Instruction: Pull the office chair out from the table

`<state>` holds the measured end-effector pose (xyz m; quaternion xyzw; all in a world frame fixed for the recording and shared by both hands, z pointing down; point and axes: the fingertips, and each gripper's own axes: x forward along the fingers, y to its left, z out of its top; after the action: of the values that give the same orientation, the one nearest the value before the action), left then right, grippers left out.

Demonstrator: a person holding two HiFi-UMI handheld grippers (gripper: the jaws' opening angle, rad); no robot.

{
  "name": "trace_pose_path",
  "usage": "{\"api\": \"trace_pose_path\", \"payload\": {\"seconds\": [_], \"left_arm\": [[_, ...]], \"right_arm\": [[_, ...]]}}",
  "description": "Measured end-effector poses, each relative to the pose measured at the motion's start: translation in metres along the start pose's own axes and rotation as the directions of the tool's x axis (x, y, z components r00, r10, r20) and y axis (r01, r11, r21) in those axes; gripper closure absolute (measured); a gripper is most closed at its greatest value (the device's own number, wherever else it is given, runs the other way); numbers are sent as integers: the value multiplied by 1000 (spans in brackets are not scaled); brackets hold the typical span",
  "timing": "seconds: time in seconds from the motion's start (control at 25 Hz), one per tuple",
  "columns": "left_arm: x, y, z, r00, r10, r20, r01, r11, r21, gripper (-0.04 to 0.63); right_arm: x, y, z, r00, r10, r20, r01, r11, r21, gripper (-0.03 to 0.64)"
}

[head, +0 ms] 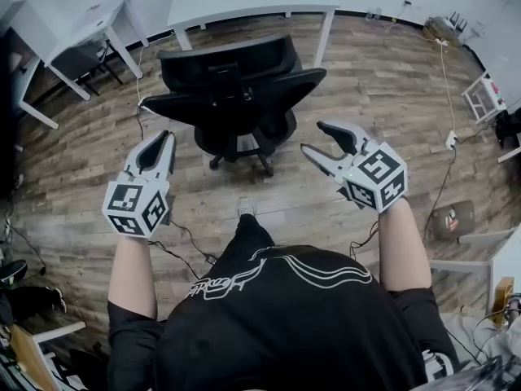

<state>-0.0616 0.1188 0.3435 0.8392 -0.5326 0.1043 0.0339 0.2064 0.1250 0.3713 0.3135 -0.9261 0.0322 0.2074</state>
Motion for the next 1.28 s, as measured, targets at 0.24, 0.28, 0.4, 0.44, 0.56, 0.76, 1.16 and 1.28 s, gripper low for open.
{"api": "trace_pose_path", "payload": {"seconds": [0.24,0.28,0.4,0.44,0.56,0.76,1.16,1.28], "left_arm": [[-43,-117,35,969,-225,104,239,960,-146,589],[-48,-128,37,964,-238,117,255,954,-155,589],[-58,-146,35,958,-258,128,277,948,-157,589],[-63,-148,30,955,-269,124,288,941,-180,589],[-91,-150,20,943,-301,143,331,898,-290,589],[-160,-146,7,944,-283,167,326,876,-355,589],[-253,-174,-2,921,-343,185,387,858,-338,589],[-268,-180,-5,916,-355,188,400,857,-327,589]], "right_arm": [[-45,74,49,950,104,293,-148,980,133,449],[-49,84,53,943,114,311,-161,978,132,486],[-56,106,58,934,128,334,-178,976,125,577],[-58,114,58,929,136,343,-195,970,144,581],[-64,149,56,922,165,350,-240,953,184,581],[-67,228,67,898,251,362,-334,923,190,581],[-92,329,65,906,248,342,-320,932,171,581],[-99,341,59,914,226,338,-298,937,181,581]]}}
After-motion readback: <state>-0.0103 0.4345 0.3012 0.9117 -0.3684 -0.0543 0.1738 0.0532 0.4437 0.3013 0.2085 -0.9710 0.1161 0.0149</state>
